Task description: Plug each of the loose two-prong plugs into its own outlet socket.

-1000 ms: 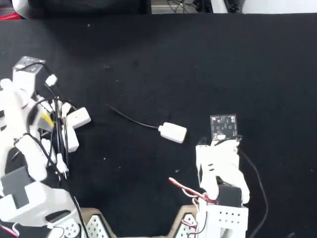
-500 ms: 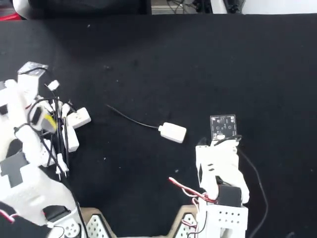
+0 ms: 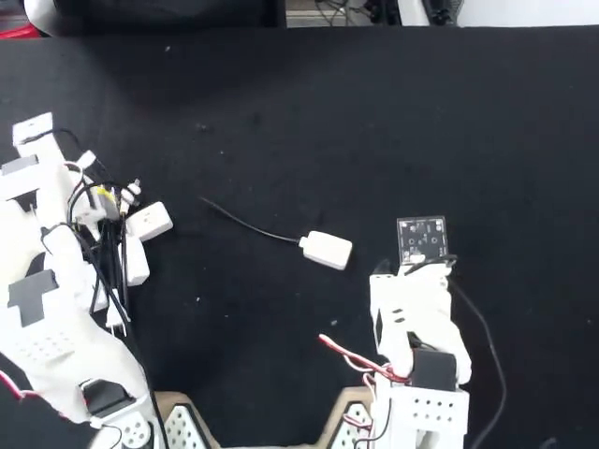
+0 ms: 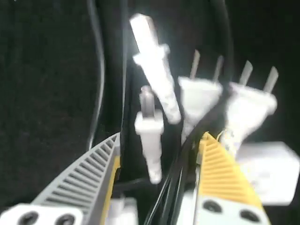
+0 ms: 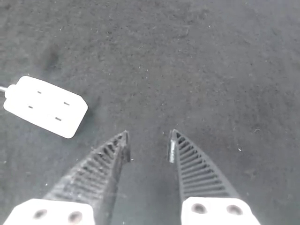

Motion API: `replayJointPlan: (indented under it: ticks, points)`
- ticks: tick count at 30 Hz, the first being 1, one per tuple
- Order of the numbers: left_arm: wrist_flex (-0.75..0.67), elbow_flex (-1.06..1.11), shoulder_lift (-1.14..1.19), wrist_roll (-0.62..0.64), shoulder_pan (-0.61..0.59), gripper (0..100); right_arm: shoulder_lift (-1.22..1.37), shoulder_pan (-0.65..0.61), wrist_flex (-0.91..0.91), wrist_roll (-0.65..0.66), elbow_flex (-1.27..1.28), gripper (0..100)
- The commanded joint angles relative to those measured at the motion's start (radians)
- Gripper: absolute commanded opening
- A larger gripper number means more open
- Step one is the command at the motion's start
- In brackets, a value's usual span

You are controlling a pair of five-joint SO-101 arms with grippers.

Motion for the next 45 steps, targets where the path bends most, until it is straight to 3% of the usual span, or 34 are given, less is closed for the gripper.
replayJointPlan:
  ticks: [1,9,16,22,31,38,45]
  points:
    - [-0.086,-0.045,-0.005,0.048,0.004,26,-0.021,-0.009,-0.029,0.002,-0.019,12.7]
    - [-0.038,0.022,-0.02,0.121,0.108,26,-0.021,-0.009,-0.032,0.002,-0.019,12.7]
    - [-0.064,0.048,-0.044,0.173,0.108,26,-0.021,-0.009,-0.037,0.002,-0.012,12.7]
    - [-0.064,0.047,-0.094,0.101,0.166,26,-0.021,-0.009,-0.054,0.002,-0.008,12.7]
    - [-0.064,0.015,-0.106,0.089,0.154,26,-0.021,-0.009,-0.074,0.002,0.002,12.7]
    - [-0.058,-0.001,-0.106,0.098,0.077,26,-0.021,-0.009,-0.074,0.002,0.002,12.7]
    - [0.078,-0.077,-0.107,0.094,0.097,26,-0.019,-0.009,-0.074,0.002,0.004,12.7]
